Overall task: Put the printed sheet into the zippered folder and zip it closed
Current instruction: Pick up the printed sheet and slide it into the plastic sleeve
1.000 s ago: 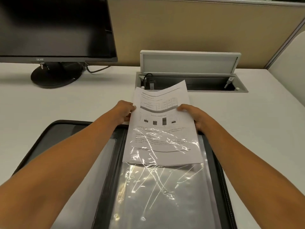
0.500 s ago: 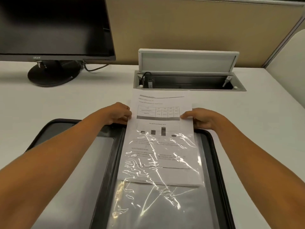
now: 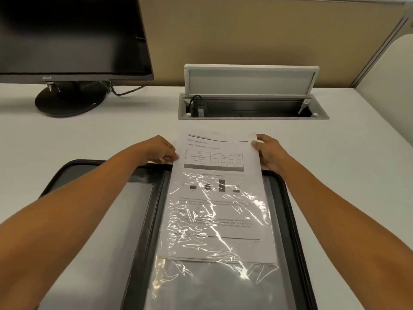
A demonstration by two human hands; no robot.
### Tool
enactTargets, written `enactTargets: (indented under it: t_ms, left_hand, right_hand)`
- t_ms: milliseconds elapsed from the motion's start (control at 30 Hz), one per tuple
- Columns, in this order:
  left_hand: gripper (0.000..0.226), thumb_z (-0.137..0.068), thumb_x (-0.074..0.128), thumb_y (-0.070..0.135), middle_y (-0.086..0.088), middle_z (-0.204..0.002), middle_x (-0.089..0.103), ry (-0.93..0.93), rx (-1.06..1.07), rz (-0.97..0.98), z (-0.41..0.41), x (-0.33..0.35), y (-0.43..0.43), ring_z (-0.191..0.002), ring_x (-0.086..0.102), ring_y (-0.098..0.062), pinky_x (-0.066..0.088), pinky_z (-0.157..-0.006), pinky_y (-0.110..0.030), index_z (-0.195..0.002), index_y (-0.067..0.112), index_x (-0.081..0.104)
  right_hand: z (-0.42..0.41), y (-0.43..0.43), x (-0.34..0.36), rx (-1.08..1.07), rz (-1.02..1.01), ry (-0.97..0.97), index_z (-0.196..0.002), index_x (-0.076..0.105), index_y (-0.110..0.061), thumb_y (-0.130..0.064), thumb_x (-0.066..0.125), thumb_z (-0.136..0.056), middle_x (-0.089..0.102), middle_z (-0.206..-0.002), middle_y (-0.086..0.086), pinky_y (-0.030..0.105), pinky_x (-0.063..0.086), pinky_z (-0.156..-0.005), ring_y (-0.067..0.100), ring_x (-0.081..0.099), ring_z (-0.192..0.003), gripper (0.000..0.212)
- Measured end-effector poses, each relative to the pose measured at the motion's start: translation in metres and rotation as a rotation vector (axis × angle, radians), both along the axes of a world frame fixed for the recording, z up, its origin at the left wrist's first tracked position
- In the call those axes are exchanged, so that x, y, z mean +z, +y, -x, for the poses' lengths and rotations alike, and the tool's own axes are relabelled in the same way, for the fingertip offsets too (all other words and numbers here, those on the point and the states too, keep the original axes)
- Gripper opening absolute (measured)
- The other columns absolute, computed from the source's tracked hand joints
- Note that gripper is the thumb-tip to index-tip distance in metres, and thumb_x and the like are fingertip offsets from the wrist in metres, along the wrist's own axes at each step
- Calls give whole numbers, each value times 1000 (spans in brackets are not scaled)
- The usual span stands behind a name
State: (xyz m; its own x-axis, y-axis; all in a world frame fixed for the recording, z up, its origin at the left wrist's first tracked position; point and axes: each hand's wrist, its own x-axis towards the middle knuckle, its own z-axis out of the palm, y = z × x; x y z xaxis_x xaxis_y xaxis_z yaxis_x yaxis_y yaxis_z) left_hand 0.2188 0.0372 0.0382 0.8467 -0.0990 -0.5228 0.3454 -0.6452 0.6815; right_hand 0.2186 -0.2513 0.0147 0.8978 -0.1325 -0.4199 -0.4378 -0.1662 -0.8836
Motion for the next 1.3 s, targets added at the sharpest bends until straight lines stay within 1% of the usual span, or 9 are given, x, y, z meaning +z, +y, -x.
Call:
enactTargets:
  t_ms: [100, 200, 300, 433, 567, 733, 867, 1067, 1300]
  left_hand:
    - [12, -82, 65, 12, -10, -87, 57, -104, 2, -95, 11, -4, -4, -82, 53, -21, 44, -67, -22, -89, 3, 63]
    - [42, -83, 65, 20, -10, -117, 54, -380, 59, -218, 34, -13, -13, -111, 50, -27, 40, -90, -33, -121, 7, 52]
    - [48, -84, 64, 27, -12, -134, 45, -618, -20, -262, 71, -16, -25, -123, 42, -27, 34, -100, -35, -126, 11, 47]
    - [75, -80, 41, 64, -5, -151, 25, -623, -234, -386, 120, -22, -41, -139, 21, -20, 14, -114, -43, -138, 17, 33]
    - [117, -53, -3, 88, 1, -157, -5, -509, -320, -524, 152, -34, -49, -143, -8, -14, -9, -114, -45, -146, 17, -1]
    - [123, -46, -17, 88, -4, -155, -17, -491, -327, -565, 162, -44, -58, -142, -16, -18, -7, -113, -51, -145, 15, -10]
    - [121, -47, -19, 87, -4, -154, -20, -483, -320, -597, 161, -47, -62, -142, -18, -19, -4, -113, -53, -144, 15, -13]
    - [98, -76, 18, 78, -2, -155, -19, -502, -283, -593, 159, -55, -65, -141, -20, -18, -6, -113, -53, -145, 16, -12]
    - [101, -69, 6, 80, -2, -154, -21, -517, -277, -580, 147, -60, -68, -141, -21, -19, -11, -111, -53, -144, 17, -13]
  right_hand:
    - [7, -3, 0, 51, 32, 13, -128, 43, -12, -13, 47, -93, 55, -127, 12, 49, 48, -96, 27, 58, -106, 34]
    - [14, -8, 5, 141, 43, 39, -128, 43, -7, -10, 47, -93, 53, -129, 14, 43, 48, -95, 26, 55, -103, 36]
    - [19, -14, 11, 226, 61, 77, -125, 47, -4, -6, 48, -92, 54, -129, 15, 38, 48, -94, 27, 54, -108, 34]
    - [20, -15, 18, 296, 187, 70, -116, 51, -3, -5, 54, -88, 55, -123, 15, 35, 49, -90, 27, 54, -106, 27]
    - [15, 2, 9, 309, 616, -188, -126, 45, -11, -20, 62, -85, 48, -132, 11, 39, 39, -100, 30, 45, -122, 46]
    - [11, 37, -2, 569, 1098, -237, -130, 42, -19, -47, 45, -89, 45, -139, 6, 54, 22, -106, 30, 34, -130, 50]
    - [12, 56, -5, 626, 1152, -240, -129, 41, -16, -44, 36, -93, 45, -136, 9, 55, 23, -105, 31, 37, -126, 46]
    - [8, 59, -3, 612, 1121, -193, -129, 41, -13, -32, 31, -97, 44, -136, 10, 55, 25, -106, 31, 37, -126, 39]
    - [5, 59, -7, 612, 1107, -232, -130, 42, -16, -22, 32, -97, 46, -134, 9, 52, 27, -104, 30, 39, -123, 35]
